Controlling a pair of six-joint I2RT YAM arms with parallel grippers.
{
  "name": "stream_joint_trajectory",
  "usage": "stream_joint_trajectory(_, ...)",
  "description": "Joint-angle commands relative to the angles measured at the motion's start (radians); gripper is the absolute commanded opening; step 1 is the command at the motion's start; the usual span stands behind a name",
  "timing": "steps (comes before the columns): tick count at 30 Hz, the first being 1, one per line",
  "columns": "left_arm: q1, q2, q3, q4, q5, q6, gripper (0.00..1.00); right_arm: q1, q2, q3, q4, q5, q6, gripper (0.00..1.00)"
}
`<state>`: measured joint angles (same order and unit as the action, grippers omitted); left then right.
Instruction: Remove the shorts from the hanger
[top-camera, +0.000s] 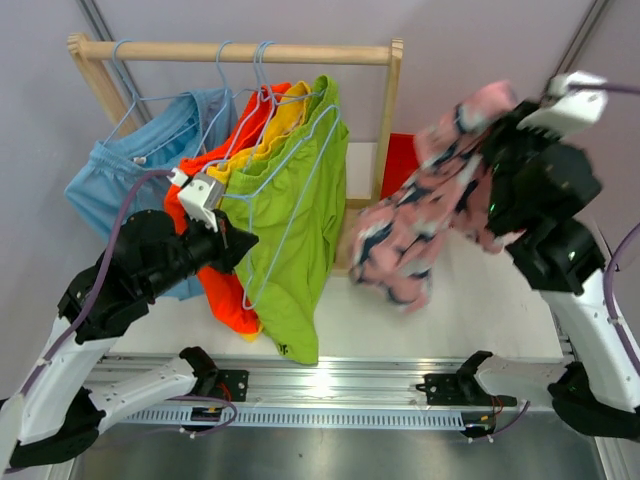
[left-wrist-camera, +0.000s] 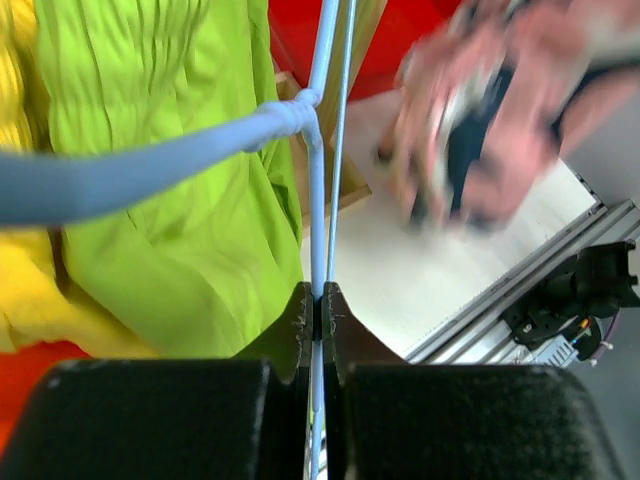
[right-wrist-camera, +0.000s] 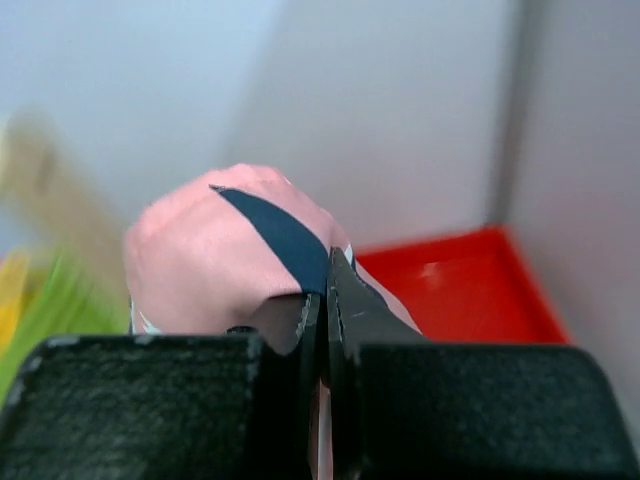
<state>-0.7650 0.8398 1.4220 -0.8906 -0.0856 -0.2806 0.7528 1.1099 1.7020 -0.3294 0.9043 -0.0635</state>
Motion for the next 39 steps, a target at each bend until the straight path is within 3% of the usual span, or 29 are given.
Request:
stream_joint_trajectory(1, -0.010, -0.030, -0.035, 0.032, -0.003, -0.043, 0.00, -0.171, 0.135, 0.209, 0.112, -0.008, -0.119, 0.00)
stream_joint_trajectory(5, -0.014, -0.018, -0.049, 0.038, -0.006, -0.058, 0.00, -0.325, 0.304, 0.414, 0.153, -0.119, -0.150, 0.00)
stream_joint_trajectory(11, -0.020, 0.041, -0.029, 0.068, -0.045, -0.058, 0.00, -0.543, 0.545, 0.532, 0.174, -0.266, -0.039, 0.00)
stream_joint_trajectory(16, -0.019, 0.120, 0.049, 0.076, -0.110, -0.051, 0.00, -0.628, 0.634, 0.411, 0.210, -0.346, 0.091, 0.00)
stream_joint_trajectory(19, -0.019, 0.200, 0.125, 0.058, -0.158, -0.042, 0.00, -0.690, 0.649, 0.245, 0.286, -0.520, 0.210, 0.00)
stream_joint_trajectory(23, -0.019, 0.312, 0.274, 0.029, -0.221, -0.029, 0.00, -0.721, 0.743, 0.205, 0.203, -0.658, 0.284, 0.00)
stream_joint_trajectory(24, -0.019, 0.338, 0.297, 0.021, -0.236, -0.026, 0.00, -0.728, 0.769, 0.240, 0.163, -0.680, 0.310, 0.04)
stream_joint_trajectory(25, -0.019, 0.390, 0.325, 0.013, -0.244, -0.022, 0.00, -0.736, 0.822, 0.272, 0.109, -0.705, 0.329, 0.40)
stream_joint_trajectory(28, -0.019, 0.481, 0.465, -0.037, -0.267, -0.002, 0.00, -0.742, 0.893, 0.384, -0.110, -0.696, 0.398, 0.99)
stream_joint_trajectory(31, -0.019, 0.591, 0.610, -0.070, -0.269, 0.014, 0.00, -0.730, 0.835, 0.253, -0.114, -0.648, 0.432, 0.99)
stream_joint_trajectory(37, -0.020, 0.760, 0.785, -0.079, -0.241, 0.032, 0.00, -0.707, 0.510, -0.196, 0.044, -0.666, 0.468, 0.99)
stream_joint_trajectory(39, -0.020, 0.826, 0.882, -0.085, -0.226, 0.035, 0.00, -0.707, 0.411, -0.273, 0.058, -0.679, 0.499, 1.00)
